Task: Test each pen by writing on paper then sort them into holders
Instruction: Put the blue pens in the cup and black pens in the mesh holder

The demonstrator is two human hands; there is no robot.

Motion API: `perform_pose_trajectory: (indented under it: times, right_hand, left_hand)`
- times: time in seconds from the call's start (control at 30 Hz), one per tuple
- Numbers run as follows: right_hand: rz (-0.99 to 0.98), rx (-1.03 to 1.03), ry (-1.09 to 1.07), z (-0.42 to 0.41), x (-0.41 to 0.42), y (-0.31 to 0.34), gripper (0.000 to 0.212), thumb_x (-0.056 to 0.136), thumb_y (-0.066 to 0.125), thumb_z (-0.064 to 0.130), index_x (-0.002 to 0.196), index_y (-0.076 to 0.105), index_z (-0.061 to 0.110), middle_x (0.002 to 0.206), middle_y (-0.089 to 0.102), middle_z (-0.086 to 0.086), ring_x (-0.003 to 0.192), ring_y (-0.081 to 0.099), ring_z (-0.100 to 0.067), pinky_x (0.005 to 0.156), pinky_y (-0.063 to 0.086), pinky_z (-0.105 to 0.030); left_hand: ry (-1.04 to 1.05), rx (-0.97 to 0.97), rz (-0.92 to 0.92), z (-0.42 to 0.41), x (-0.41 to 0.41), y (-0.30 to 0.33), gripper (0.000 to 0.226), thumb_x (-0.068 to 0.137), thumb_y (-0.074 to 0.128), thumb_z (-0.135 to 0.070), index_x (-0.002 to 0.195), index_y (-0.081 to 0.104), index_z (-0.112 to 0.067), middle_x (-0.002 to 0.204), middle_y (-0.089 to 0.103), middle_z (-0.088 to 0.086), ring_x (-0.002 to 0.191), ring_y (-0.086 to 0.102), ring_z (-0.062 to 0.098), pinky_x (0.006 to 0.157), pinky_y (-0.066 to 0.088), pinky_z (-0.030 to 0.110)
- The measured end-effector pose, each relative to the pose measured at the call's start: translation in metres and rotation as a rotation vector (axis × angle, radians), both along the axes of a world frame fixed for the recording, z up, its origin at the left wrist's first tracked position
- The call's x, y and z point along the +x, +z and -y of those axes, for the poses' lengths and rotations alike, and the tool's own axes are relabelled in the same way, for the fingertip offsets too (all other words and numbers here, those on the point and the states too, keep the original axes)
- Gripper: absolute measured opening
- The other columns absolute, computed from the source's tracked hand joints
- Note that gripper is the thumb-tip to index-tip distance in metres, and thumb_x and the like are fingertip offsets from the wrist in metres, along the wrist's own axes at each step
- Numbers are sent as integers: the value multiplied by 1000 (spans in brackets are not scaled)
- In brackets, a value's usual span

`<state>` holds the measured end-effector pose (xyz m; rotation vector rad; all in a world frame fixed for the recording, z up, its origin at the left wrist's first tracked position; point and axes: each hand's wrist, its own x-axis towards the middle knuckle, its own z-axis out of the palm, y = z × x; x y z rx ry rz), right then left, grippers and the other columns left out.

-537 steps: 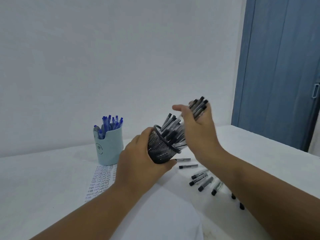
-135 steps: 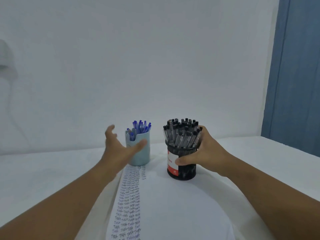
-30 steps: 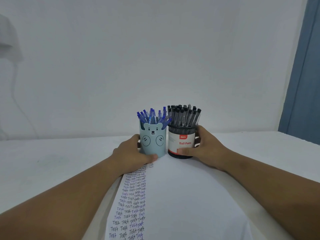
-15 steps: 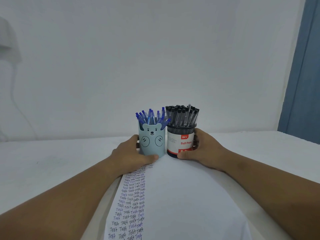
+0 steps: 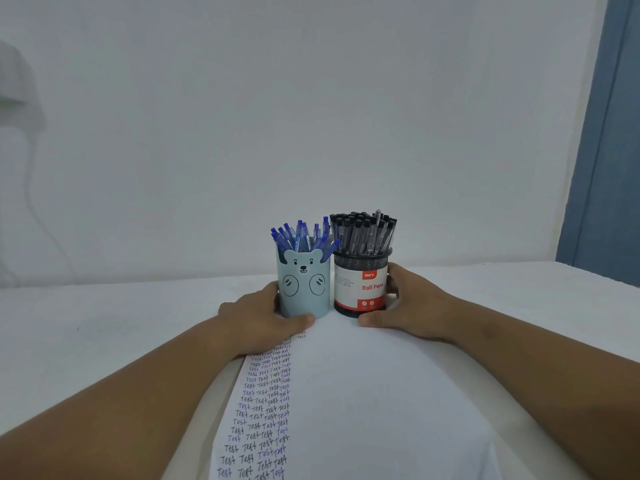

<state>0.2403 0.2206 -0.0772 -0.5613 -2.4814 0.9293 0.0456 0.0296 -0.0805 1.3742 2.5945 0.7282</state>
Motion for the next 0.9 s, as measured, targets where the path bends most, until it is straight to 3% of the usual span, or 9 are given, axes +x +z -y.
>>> perform_pose_trajectory:
  times: [0.1, 0.23, 0.5, 0.63, 0.73, 0.9]
  right_hand:
    - [0, 1, 7, 0, -1, -1, 87, 70, 90, 40, 141, 41, 31, 129, 60, 19, 121, 55, 0, 103, 46, -23]
    - [3, -1, 15, 2, -2, -1, 81, 75, 87, 35, 141, 40, 30, 126, 58, 21, 112, 53, 9, 83, 42, -6]
    - [-13, -10, 7, 2, -6, -2, 80, 78, 85, 35, 142, 39, 30, 123, 58, 22, 106, 51, 15, 76, 41, -2]
    - [-72, -34, -59, 1, -8, -2, 64, 82, 80, 38, 134, 44, 26, 120, 62, 17, 104, 56, 12, 72, 44, -4]
    - [-61, -56, -55, 0, -9, -2, 59, 86, 77, 35, 135, 46, 25, 119, 61, 16, 109, 58, 3, 78, 44, -7]
    - [-54, -68, -42, -2, -9, -5, 62, 87, 76, 37, 139, 44, 24, 127, 61, 13, 119, 57, -7, 93, 44, -19]
  left_hand:
    - [-9, -33, -12, 0, 1, 1, 76, 86, 56, -72, 149, 30, -39, 150, 49, -15, 136, 47, 14, 113, 31, 39]
    - [-5, -43, -7, 1, 1, 1, 75, 87, 56, -71, 149, 31, -37, 149, 50, -14, 135, 48, 15, 113, 32, 39]
    - [3, -8, 30, 0, -4, 1, 76, 84, 59, -73, 147, 33, -40, 148, 51, -15, 135, 49, 13, 115, 30, 43]
    - [1, 142, 108, 1, -5, 0, 95, 52, 64, -82, 136, 47, -42, 142, 55, -17, 135, 49, 11, 116, 33, 47]
    - [19, 192, 114, 0, -6, -1, 98, 44, 60, -81, 133, 52, -40, 140, 57, -17, 134, 51, 11, 114, 35, 48]
    - [56, 164, 57, -1, -4, 0, 88, 59, 64, -75, 137, 48, -38, 142, 57, -16, 134, 51, 14, 112, 35, 48]
